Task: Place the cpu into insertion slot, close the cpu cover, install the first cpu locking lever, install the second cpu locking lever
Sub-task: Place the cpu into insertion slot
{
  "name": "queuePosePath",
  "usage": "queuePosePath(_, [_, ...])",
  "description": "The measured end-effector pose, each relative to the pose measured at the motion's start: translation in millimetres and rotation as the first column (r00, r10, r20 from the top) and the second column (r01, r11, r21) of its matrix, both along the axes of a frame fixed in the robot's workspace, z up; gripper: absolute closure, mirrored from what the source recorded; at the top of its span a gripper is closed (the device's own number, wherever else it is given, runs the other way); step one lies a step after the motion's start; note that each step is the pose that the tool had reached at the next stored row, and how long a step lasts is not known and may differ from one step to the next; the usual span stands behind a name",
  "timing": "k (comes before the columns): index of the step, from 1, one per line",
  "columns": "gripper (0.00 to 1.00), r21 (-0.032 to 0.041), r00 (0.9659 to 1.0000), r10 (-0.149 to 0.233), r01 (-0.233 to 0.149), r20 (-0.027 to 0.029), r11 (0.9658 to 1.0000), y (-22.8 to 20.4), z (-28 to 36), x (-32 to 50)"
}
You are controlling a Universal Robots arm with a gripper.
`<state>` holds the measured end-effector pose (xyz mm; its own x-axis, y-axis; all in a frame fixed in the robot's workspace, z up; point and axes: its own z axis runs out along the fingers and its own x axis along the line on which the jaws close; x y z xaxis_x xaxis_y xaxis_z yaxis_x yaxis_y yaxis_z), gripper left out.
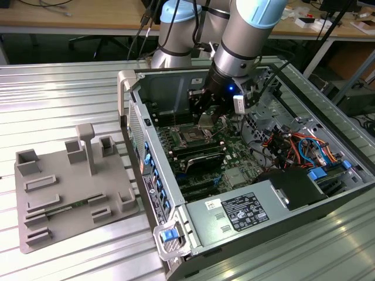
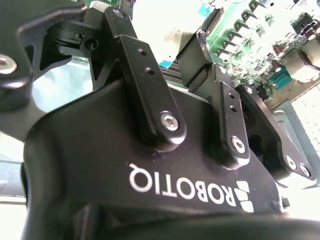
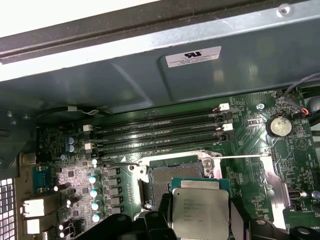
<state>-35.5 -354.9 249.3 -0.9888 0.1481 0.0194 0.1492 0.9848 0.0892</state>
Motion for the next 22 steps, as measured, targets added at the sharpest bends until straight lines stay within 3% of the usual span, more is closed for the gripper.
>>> queuePosePath(22, [0.45, 0.0, 0.9979, -0.064, 0.064, 0.0, 0.9979, 0.0, -0.6, 0.0])
